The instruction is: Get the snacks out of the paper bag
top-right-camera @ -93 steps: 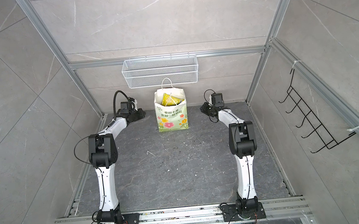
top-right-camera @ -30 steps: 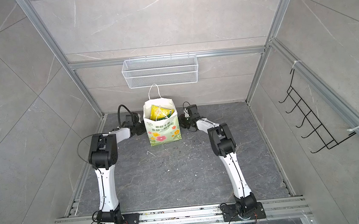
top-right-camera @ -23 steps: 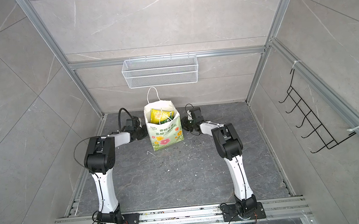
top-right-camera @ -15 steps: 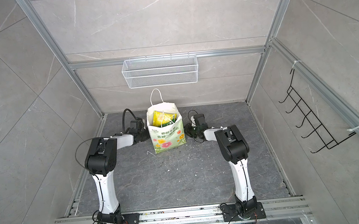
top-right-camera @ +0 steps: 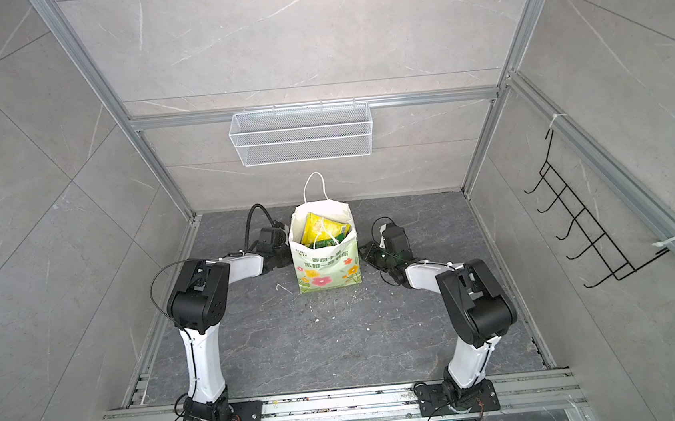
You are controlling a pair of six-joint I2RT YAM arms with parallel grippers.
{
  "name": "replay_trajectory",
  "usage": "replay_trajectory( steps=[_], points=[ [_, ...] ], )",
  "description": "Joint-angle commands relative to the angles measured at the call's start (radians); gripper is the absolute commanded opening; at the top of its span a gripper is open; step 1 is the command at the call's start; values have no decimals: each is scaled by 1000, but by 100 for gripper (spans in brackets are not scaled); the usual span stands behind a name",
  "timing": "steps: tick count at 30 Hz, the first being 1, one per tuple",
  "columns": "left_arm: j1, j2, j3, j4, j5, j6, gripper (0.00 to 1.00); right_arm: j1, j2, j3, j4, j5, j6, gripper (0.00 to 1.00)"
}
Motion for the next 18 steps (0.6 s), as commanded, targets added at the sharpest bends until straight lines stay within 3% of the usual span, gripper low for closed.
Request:
replay_trajectory(
  steps=[1,7,13,18],
  points=[
    [-6,-67,-12,-26,-42,46,13,-10,-64,0,-31,94,-41,40],
    [49,-163,-123,68,-121,-18,18,-99,55,158,-81,-39,-73,45],
    [72,-253,-225,59,-139,-18,19,-95,206,296,-163,-96,-102,42],
    [70,-312,-303,33,-131,-26,20,-67,223,301,-204,-90,-136,41]
  ],
)
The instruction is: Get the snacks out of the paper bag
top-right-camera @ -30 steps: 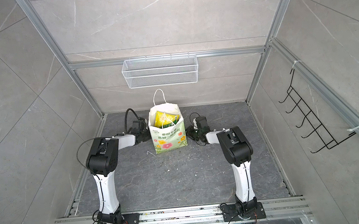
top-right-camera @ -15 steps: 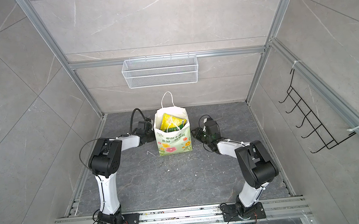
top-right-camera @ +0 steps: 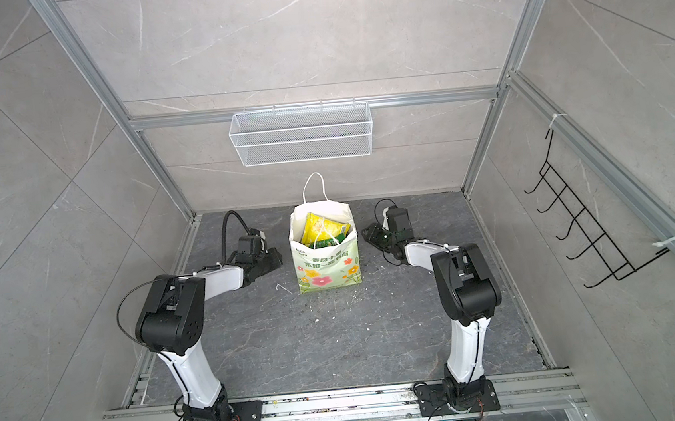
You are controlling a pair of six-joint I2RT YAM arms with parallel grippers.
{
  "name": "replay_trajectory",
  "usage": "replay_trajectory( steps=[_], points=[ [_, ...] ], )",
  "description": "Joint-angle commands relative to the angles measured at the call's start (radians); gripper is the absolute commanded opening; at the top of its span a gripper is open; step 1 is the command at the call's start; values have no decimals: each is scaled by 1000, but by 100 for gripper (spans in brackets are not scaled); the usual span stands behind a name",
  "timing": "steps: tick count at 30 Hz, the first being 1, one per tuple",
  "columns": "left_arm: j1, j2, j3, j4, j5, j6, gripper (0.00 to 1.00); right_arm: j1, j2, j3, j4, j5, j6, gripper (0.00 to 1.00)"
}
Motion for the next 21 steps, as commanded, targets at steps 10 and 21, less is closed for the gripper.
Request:
replay_trajectory(
  steps=[10,21],
  points=[
    [-8,-105,-88,-28,-41,33,20,75,-78,-124,-95,-15,-49,41],
    [32,-286,66,-182,-96,152,25,85,-294,-134,-212,93,-101,42]
  ],
)
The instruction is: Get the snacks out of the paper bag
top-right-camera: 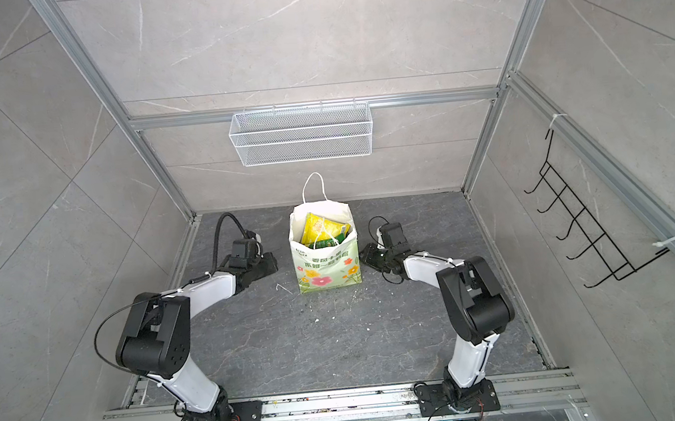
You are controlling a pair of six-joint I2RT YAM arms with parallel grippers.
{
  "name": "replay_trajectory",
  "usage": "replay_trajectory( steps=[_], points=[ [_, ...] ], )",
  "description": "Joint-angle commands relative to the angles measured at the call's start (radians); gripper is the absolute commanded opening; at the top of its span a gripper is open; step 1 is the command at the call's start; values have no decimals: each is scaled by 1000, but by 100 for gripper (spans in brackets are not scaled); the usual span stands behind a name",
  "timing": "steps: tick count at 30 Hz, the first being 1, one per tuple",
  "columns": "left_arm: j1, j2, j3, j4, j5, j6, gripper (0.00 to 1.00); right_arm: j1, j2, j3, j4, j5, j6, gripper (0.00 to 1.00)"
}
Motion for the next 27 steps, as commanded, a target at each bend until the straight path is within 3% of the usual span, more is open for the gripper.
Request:
replay_trajectory(
  steps=[1,4,6,10,13,17,20,24,27],
  points=[
    [31,-118,128,-60,-15,90,25,6,-125,40,-72,102,-77,43],
    [32,-172,223,-124,-6,171,29,-1,-221,142,-158,215,-189,45],
    [33,-199,302,-175,38,214,33,-12,-232,297,-266,220,-269,45],
    [33,-212,529,-359,220,287,44,-13,-133,724,-550,22,-404,45],
    [33,-220,602,-415,308,335,53,8,-42,942,-671,-120,-439,45],
    [12,-204,601,-432,352,373,64,97,140,1250,-945,-53,-514,44],
    [-16,-184,598,-452,351,389,66,156,268,1465,-1141,33,-556,43],
    [-26,-172,585,-453,340,395,67,171,415,1705,-1335,56,-545,44],
    [-30,-157,582,-451,342,404,67,191,535,1891,-1460,88,-535,50]
  ],
)
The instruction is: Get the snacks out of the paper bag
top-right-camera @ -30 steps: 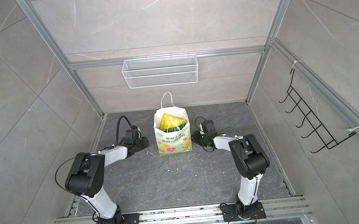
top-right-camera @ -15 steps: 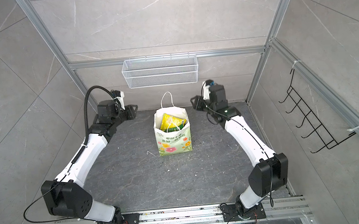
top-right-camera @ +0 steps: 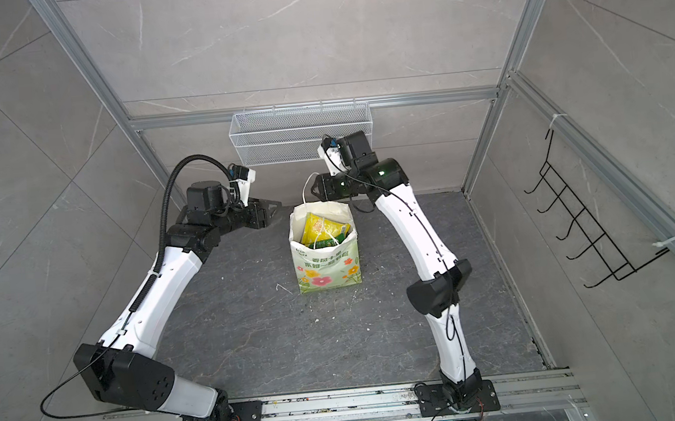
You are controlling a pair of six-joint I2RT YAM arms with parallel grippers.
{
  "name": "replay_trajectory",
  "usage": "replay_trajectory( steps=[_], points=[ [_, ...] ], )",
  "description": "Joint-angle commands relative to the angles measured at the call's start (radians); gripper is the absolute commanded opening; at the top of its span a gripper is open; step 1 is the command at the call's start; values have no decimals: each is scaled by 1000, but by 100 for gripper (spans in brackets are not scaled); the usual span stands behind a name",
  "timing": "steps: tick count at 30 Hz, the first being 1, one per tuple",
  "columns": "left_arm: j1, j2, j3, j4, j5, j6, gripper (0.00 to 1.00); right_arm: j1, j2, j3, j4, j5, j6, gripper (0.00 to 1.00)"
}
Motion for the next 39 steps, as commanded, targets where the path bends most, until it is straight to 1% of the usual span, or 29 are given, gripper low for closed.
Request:
replay_trajectory(
  steps=[1,3,6,8,10,13,16,21,26,32,34,35,37,39],
  points=[
    [-3,5,9,-3,24,35,66,16,78,171,-260,64,-11,52],
    [-5,12,7,1,24,39,67,30,109,189,-276,88,6,57],
    [-9,27,2,6,29,42,67,44,112,116,-241,119,46,58],
    [-11,34,1,5,30,46,67,57,120,101,-226,134,60,60],
    [-14,40,-4,6,33,48,67,72,143,121,-230,168,68,63],
    [-16,46,-9,7,33,51,66,90,175,155,-229,175,71,67],
    [-17,49,-15,12,33,52,66,98,193,142,-199,191,86,70],
    [-19,46,-23,14,25,61,66,108,233,150,-161,257,101,73],
    [-19,42,-42,19,17,66,66,115,270,155,-117,263,118,74],
    [-20,29,-80,37,10,65,66,144,304,161,-92,375,109,75],
    [-21,23,-92,43,7,65,66,152,311,160,-82,403,106,73],
    [-22,19,-99,45,5,66,66,154,316,159,-79,407,106,70],
    [-21,13,-113,54,0,70,66,154,321,161,-75,421,106,62],
    [-21,9,-124,56,-8,72,66,156,322,161,-71,432,103,51]
  ],
)
